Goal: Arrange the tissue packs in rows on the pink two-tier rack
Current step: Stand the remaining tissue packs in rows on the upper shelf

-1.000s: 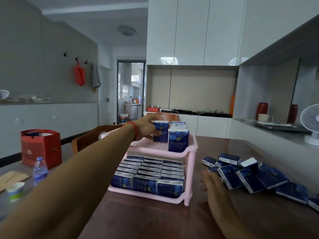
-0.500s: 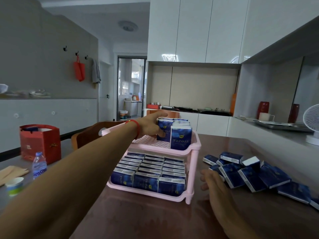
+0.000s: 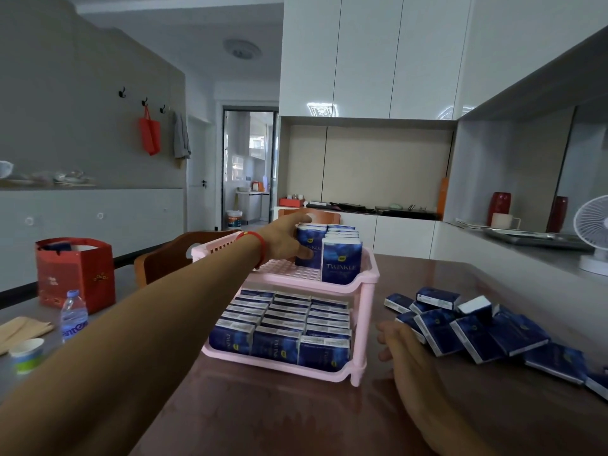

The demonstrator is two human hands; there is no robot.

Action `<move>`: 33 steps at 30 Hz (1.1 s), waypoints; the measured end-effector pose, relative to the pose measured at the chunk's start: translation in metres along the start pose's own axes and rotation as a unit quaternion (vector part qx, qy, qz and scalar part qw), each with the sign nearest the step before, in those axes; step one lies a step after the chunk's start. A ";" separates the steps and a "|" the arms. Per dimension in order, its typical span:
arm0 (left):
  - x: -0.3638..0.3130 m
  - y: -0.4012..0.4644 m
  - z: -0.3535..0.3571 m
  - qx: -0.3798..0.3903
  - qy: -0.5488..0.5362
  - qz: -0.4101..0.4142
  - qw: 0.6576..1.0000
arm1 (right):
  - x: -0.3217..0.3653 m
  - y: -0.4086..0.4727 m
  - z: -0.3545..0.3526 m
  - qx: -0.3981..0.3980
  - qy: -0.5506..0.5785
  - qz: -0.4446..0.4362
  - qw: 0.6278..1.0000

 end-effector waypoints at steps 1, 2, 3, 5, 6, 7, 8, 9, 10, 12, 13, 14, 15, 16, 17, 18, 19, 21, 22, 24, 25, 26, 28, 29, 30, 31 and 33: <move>0.000 0.000 0.000 0.000 0.000 0.001 1.000 | -0.001 0.001 0.000 -0.002 0.000 -0.005 1.000; 0.000 0.000 0.000 0.002 -0.002 -0.001 1.000 | 0.000 0.000 0.000 -0.004 0.001 -0.007 1.000; 0.000 -0.001 0.000 0.005 -0.007 -0.005 1.000 | -0.001 0.001 0.000 -0.006 0.003 -0.009 1.000; 0.000 -0.003 0.001 0.015 -0.022 -0.016 1.000 | -0.001 0.000 -0.001 -0.006 0.008 -0.007 1.000; 0.000 -0.004 0.002 0.020 -0.027 -0.021 0.999 | -0.001 -0.001 -0.002 -0.006 0.010 -0.006 1.000; -0.002 -0.007 0.002 0.023 -0.029 -0.023 0.999 | -0.001 -0.001 -0.002 -0.008 0.014 -0.008 1.000; -0.004 -0.009 0.002 0.027 -0.032 -0.023 0.999 | 0.000 -0.001 -0.003 -0.009 0.018 -0.008 1.000; -0.007 -0.013 0.003 0.030 -0.038 -0.023 0.999 | -0.001 0.000 -0.003 -0.011 0.021 -0.009 1.000; -0.012 -0.019 0.004 0.033 -0.042 -0.021 0.998 | -0.001 -0.001 -0.004 -0.012 0.024 -0.009 1.000; -0.023 -0.032 0.002 0.023 -0.028 -0.007 0.999 | -0.003 0.000 -0.004 -0.011 0.026 -0.008 1.000; -0.029 -0.039 -0.001 -0.001 -0.010 0.011 1.000 | -0.004 0.001 -0.005 -0.011 0.025 -0.006 1.000; -0.037 -0.046 -0.005 -0.043 0.012 0.039 0.998 | -0.004 0.001 -0.007 -0.013 0.019 -0.005 1.000; -0.047 -0.056 -0.010 -0.106 0.041 0.082 0.990 | -0.005 0.003 -0.011 -0.025 0.012 -0.006 1.000; -0.057 -0.069 -0.015 -0.181 0.072 0.137 0.971 | -0.006 0.004 -0.017 -0.042 0.002 -0.008 0.999; -0.068 -0.087 -0.017 -0.252 0.096 0.201 0.942 | -0.008 0.006 -0.025 -0.065 -0.008 -0.007 0.998; -0.079 -0.108 -0.013 -0.303 0.108 0.270 0.907 | -0.011 0.009 -0.034 -0.088 -0.020 -0.003 0.996; -0.087 -0.130 -0.004 -0.330 0.110 0.334 0.876 | -0.017 0.013 -0.042 -0.109 -0.034 0.002 0.993; -0.097 -0.168 0.025 -0.321 0.090 0.420 0.844 | -0.031 0.018 -0.060 -0.149 -0.067 0.025 0.986; -0.097 -0.181 0.045 -0.295 0.073 0.440 0.845 | -0.038 0.020 -0.071 -0.175 -0.085 0.040 0.980; -0.090 -0.195 0.092 -0.214 0.036 0.440 0.871 | -0.052 0.022 -0.094 -0.228 -0.146 0.072 0.960; -0.082 -0.194 0.117 -0.165 0.017 0.421 0.892 | -0.060 0.024 -0.104 -0.240 -0.198 0.091 0.946; -0.071 -0.189 0.141 -0.118 0.001 0.388 0.914 | -0.067 0.025 -0.110 -0.227 -0.264 0.112 0.931; -0.045 -0.171 0.184 -0.045 -0.036 0.289 0.955 | -0.084 0.029 -0.112 -0.149 -0.370 0.141 0.906; -0.031 -0.160 0.202 -0.021 -0.052 0.240 0.969 | -0.093 0.030 -0.110 -0.113 -0.393 0.154 0.899; -0.020 -0.148 0.215 -0.006 -0.059 0.195 0.979 | -0.097 0.030 -0.107 -0.088 -0.411 0.162 0.893; -0.011 -0.138 0.227 0.006 -0.059 0.156 0.986 | -0.097 0.031 -0.105 -0.082 -0.433 0.160 0.883; 0.002 -0.122 0.247 0.027 -0.070 0.103 0.992 | -0.089 0.030 -0.104 -0.108 -0.478 0.142 0.860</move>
Point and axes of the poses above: each hand's wrist, its own y-axis towards the middle knuckle, its own z-axis out of the palm, x = y × z, the point moved 7 cm from there along y, towards the middle knuckle, and after that the axes turned 15 degrees about -y, right-handed, at the moved point
